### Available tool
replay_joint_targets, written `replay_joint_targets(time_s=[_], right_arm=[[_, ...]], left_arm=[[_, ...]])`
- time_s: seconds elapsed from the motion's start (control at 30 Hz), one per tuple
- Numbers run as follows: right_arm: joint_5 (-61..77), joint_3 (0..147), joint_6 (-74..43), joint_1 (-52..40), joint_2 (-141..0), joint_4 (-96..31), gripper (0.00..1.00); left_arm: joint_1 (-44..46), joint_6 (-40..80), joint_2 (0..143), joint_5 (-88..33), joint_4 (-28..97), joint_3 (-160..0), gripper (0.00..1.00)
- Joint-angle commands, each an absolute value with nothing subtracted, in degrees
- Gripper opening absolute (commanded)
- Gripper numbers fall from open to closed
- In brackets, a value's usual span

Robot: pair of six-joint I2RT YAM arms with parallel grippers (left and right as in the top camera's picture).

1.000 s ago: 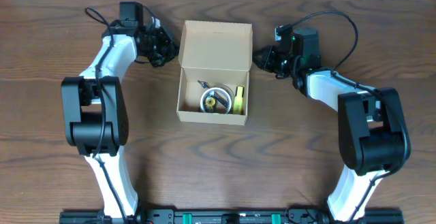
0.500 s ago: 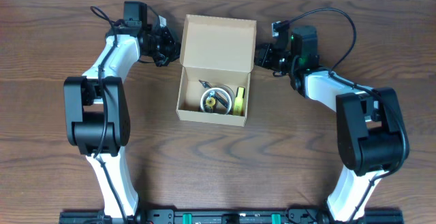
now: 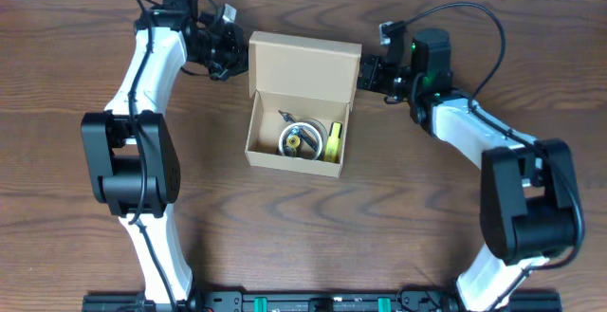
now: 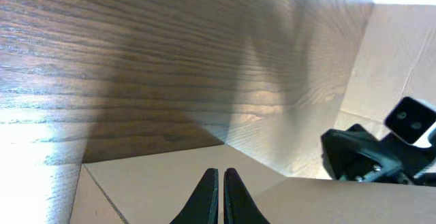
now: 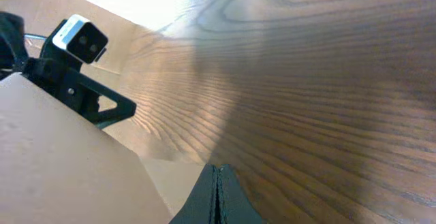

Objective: Pack container
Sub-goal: 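Push the lid forward with both grippers to close the box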

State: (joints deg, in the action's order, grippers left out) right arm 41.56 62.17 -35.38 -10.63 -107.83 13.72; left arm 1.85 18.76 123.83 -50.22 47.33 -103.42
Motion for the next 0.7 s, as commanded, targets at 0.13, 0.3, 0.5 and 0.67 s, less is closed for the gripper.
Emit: replay_joint_targets(time_s=[0.13, 0.3, 0.5, 0.67], right_arm=[[42.24, 62.98, -29.47, -11.29, -100.84, 7.77, 0.01], [42.24, 62.98, -26.02, -12.73, -97.14, 1.32, 0.01], [40.18, 62.98, -20.99, -16.25, -92.33, -7.33, 0.01], [39.0, 62.98, -19.86, -18.92, -89.84, -10.15, 0.01]], left_arm=[[1.87, 5.8, 124.7, -46.02, 59.42, -109.34, 0.06], [1.87, -0.78, 124.7, -44.14, 69.06, -114.63, 0.06], [1.89, -4.14, 124.7, -41.36, 76.29, -117.62, 0.05], [1.89, -6.33, 124.7, -41.36, 79.5, -117.62, 0.06]])
